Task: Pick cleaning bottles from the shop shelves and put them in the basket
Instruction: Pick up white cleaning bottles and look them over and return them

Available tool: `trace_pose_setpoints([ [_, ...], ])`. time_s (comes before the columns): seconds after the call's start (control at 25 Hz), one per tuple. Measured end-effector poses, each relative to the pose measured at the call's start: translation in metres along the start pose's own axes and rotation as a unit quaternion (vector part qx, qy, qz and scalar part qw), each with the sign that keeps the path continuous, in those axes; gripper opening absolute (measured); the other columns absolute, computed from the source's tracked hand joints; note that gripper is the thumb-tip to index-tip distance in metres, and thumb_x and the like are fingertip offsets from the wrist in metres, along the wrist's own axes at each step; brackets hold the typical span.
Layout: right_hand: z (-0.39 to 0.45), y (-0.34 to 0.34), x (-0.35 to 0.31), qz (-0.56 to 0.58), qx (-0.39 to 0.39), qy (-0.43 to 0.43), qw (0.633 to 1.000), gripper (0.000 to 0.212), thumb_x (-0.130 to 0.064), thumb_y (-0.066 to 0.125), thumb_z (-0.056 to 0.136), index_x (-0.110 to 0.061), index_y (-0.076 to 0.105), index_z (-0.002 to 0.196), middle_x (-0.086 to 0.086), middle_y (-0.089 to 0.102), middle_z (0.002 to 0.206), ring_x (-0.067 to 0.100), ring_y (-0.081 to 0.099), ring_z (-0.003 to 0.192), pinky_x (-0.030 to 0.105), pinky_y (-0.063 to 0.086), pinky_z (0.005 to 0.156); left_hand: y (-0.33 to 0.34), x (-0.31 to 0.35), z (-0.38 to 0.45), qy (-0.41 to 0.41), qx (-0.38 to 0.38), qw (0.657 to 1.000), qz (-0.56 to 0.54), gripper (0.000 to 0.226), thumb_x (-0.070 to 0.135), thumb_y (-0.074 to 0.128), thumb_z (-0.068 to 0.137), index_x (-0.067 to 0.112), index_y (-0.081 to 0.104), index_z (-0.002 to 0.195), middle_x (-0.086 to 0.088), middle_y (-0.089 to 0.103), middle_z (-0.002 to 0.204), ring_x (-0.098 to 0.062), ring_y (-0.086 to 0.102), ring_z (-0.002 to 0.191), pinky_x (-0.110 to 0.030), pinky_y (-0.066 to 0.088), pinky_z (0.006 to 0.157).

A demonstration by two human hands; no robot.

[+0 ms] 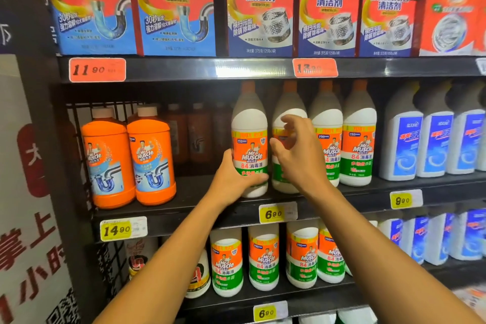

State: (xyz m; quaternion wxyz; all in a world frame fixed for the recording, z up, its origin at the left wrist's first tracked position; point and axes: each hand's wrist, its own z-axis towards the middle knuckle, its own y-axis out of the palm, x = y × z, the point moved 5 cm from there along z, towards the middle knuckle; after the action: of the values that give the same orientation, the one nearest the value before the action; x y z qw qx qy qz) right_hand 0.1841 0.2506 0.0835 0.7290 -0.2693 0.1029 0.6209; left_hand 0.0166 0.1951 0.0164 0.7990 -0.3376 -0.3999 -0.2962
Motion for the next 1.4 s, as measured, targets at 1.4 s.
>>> trace_pose_setpoints([
  [1.4, 0.001, -0.056, 0.001, 0.043, -0.064, 0.131, 0.988, 0.055, -0.046, 0.083, 0.060, -0.031, 0.054, 0.104, 0.006, 0.065, 0.111, 0.028, 0.066, 0.090, 0.048, 0.058, 0.080, 0.074, 0.055, -0.078, -0.028, -0.047, 0.993, -0.107, 0.059, 0.010, 0.081, 0.077, 0.022, 0.049, 0.125, 0.001, 0.069, 0.112, 0.000, 0.069, 0.089, -0.015, 0.054, 0.070],
])
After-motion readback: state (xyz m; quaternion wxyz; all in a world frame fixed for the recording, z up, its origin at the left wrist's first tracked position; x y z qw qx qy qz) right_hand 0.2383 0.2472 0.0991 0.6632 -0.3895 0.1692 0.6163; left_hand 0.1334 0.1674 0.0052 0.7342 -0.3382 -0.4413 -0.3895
